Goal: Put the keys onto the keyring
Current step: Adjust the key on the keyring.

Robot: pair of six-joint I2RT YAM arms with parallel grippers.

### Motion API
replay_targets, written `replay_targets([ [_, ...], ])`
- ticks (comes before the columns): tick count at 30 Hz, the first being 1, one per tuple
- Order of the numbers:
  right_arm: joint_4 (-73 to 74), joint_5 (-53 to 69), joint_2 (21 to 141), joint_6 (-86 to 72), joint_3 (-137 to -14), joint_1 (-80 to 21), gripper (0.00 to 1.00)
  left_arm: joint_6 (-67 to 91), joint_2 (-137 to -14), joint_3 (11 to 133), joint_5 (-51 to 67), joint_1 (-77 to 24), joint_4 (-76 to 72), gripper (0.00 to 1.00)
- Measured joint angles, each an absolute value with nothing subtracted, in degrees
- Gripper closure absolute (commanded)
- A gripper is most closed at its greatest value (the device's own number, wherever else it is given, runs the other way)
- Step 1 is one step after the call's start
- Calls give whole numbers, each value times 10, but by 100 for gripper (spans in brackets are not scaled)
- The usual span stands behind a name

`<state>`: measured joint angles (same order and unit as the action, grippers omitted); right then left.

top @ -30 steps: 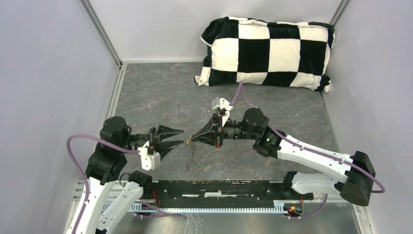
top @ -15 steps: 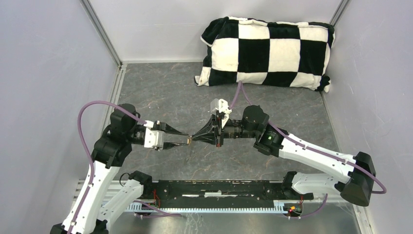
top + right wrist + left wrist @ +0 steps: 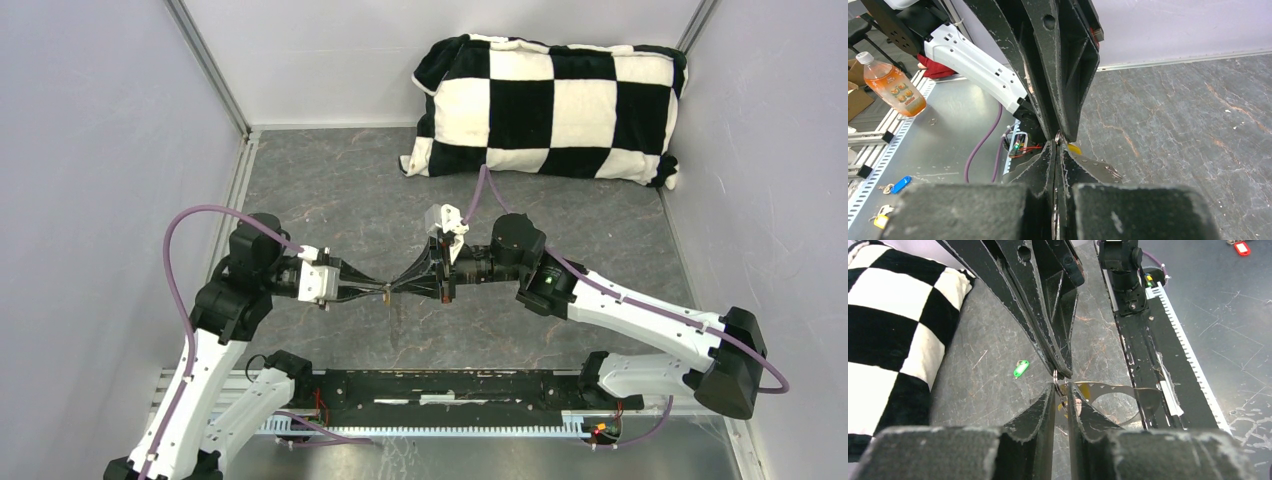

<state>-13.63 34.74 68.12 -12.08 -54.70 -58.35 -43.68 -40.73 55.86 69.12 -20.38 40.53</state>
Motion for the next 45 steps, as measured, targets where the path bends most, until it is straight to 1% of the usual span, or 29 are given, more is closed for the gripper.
replay_targets([
  [2,-136,350,681,-121,-547,-583,100,-437,-406,554,691,-204,406,78],
  [4,-136,351,681,-121,-548,-583,100,-436,-405,550,691,-204,406,73],
  [6,-136,352,681,-121,-548,-583,100,-433,-403,547,691,-204,406,71],
  [12,-136,359,681,-121,-550,-583,100,-428,-404,545,691,-204,406,81],
  [17,-136,363,682,-120,-551,-583,100,-428,-409,545,694,-204,407,98],
  [18,-136,365,682,-119,-551,-583,95,-428,-410,545,695,-204,407,98],
  [20,-129,368,683,-115,-554,-583,82,-427,-412,545,696,-204,408,98],
  [26,-38,358,687,-70,-613,-582,60,-427,-412,545,691,-204,410,98],
  [28,15,349,689,-44,-653,-578,49,-425,-411,545,687,-204,410,98],
  [31,88,340,704,-9,-711,-575,44,-422,-409,545,675,-204,411,98],
  [34,168,330,730,31,-772,-573,43,-416,-410,545,660,-204,411,98],
  [37,225,318,750,61,-806,-576,43,-411,-412,545,648,-204,411,98],
  [42,302,295,790,103,-863,-598,47,-393,-416,545,631,-204,411,98],
  [45,331,284,814,122,-894,-611,52,-384,-416,545,628,-204,411,98],
])
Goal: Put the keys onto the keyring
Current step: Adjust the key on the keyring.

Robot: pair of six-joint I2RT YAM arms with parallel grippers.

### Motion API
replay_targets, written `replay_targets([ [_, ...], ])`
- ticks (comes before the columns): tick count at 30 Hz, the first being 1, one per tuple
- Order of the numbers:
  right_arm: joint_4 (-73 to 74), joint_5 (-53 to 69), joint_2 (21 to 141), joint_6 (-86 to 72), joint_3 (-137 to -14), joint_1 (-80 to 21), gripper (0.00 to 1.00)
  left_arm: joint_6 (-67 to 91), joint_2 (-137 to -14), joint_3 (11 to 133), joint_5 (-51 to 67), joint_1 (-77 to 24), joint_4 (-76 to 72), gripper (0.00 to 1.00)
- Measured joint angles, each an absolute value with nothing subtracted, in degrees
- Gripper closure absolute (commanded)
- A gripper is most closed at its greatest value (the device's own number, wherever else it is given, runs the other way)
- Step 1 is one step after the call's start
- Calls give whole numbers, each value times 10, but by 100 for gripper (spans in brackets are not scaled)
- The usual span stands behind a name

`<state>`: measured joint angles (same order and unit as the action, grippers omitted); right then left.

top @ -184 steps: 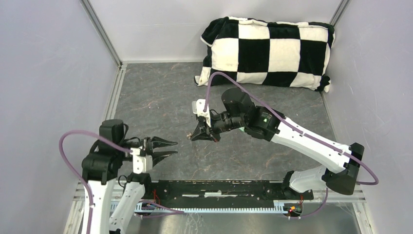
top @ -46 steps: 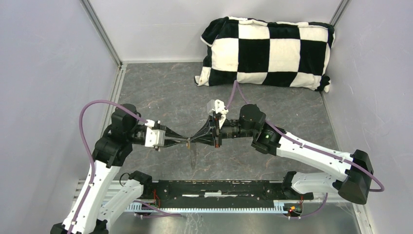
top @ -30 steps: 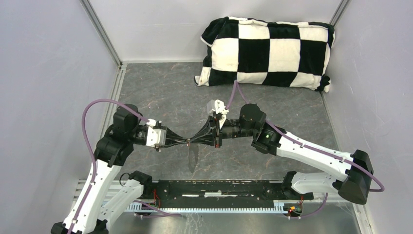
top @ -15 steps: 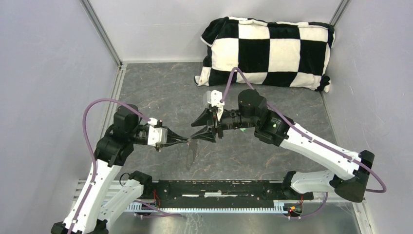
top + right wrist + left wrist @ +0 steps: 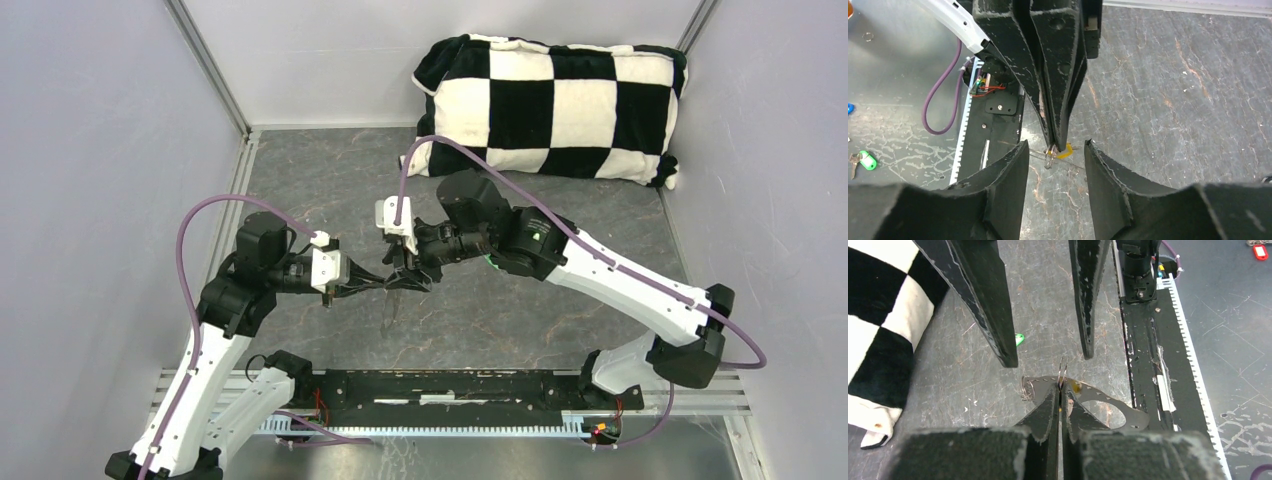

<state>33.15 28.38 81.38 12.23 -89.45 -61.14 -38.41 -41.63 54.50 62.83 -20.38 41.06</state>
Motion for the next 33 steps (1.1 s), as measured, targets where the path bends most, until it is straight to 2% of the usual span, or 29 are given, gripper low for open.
replay_targets([
  [10,393,267,854,153,-942,-623,61,-381,-415,545,620,-204,411,98],
  [17,421,263,871,159,-955,-629,78,-381,-413,545,617,-204,411,98],
  [22,434,260,881,159,-966,-629,99,-381,-412,545,614,-204,415,98],
  [23,435,259,881,160,-966,-629,100,-381,-412,545,614,-204,415,98],
  [25,434,255,881,159,-966,-630,100,-381,-410,545,614,-204,415,91],
  [28,423,249,876,157,-960,-630,100,-381,-405,545,613,-204,414,74],
  [31,380,245,847,152,-916,-630,100,-381,-396,545,616,-204,414,66],
  [33,341,248,818,143,-872,-629,100,-381,-391,545,618,-204,414,64],
])
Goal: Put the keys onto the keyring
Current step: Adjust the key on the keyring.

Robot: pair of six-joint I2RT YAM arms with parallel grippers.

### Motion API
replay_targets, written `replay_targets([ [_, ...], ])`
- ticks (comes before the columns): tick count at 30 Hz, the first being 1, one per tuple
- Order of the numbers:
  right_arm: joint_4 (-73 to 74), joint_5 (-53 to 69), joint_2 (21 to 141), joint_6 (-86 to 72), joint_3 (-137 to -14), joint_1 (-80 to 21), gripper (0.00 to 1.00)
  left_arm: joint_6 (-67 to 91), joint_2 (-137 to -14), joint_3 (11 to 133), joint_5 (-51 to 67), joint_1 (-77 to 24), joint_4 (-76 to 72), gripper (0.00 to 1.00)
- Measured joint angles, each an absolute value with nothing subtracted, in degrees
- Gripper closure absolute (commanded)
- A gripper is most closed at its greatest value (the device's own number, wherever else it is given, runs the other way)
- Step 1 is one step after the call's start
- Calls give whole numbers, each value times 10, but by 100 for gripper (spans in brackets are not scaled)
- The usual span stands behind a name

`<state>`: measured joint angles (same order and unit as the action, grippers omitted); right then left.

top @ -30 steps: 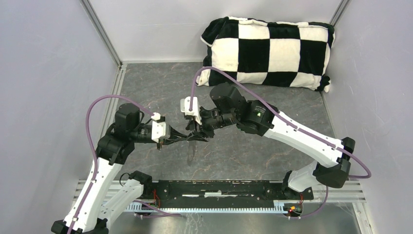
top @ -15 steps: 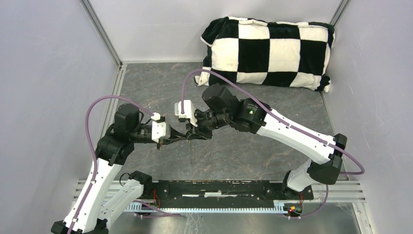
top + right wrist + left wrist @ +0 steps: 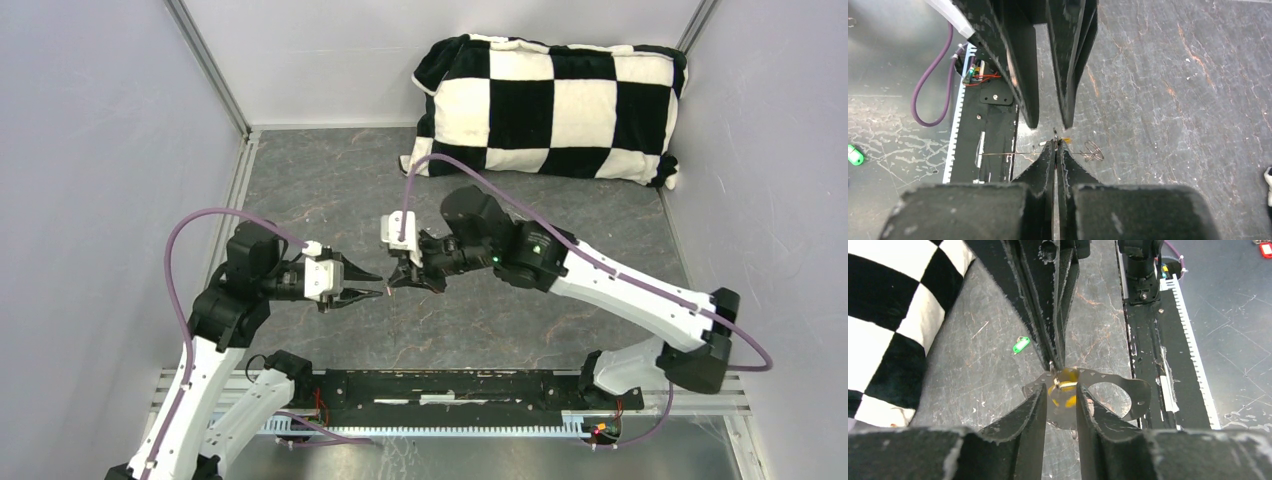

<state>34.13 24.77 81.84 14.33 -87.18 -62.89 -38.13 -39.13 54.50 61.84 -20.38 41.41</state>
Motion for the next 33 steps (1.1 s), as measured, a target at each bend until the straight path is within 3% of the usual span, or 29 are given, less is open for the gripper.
replay_targets([
  [9,45,333,695,31,-622,-614,100,-387,-370,545,644,-204,415,66],
  [16,-113,356,695,-50,-563,-613,100,-390,-365,545,646,-204,416,77],
  [29,-329,317,683,-136,-468,-613,100,-403,-355,544,646,-204,420,77],
  [33,-382,297,675,-160,-437,-613,100,-439,-354,542,632,-204,432,72],
])
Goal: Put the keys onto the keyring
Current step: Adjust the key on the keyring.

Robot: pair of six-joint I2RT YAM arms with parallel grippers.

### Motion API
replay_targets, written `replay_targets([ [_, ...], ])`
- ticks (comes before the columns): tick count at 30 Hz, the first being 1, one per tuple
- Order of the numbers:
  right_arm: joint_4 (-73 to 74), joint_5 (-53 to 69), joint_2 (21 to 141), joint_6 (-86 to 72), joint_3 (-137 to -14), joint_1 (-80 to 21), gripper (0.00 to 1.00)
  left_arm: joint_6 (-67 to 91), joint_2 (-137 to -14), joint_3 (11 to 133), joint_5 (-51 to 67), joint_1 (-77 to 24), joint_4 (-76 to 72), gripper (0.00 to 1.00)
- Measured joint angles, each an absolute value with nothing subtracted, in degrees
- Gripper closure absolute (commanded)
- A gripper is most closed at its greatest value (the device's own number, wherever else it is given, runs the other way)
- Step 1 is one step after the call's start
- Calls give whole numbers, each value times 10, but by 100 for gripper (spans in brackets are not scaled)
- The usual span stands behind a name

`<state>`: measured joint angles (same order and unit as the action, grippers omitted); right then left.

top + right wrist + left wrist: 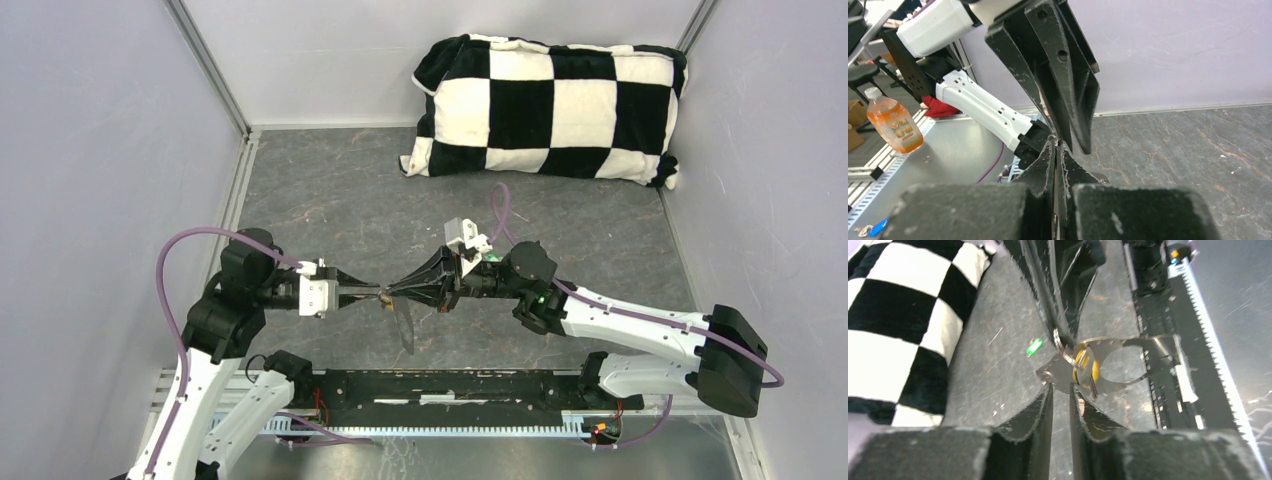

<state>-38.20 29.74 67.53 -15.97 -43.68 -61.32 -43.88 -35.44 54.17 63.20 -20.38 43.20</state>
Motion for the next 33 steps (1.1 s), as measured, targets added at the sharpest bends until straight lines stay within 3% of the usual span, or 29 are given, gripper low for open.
replay_targets([
  [4,-434,284,675,-191,-410,-613,100,-482,-351,533,596,-204,441,68],
  [8,-462,273,674,-208,-393,-613,100,-492,-350,532,562,-204,441,52],
  [13,-472,262,662,-212,-386,-613,100,-483,-350,548,574,-204,442,45],
  [20,-479,263,661,-209,-386,-613,100,-437,-373,581,654,-204,441,52],
  [27,-452,264,669,-186,-402,-613,100,-406,-400,583,690,-204,441,53],
  [33,-429,266,678,-168,-423,-614,100,-395,-400,581,695,-204,440,66],
])
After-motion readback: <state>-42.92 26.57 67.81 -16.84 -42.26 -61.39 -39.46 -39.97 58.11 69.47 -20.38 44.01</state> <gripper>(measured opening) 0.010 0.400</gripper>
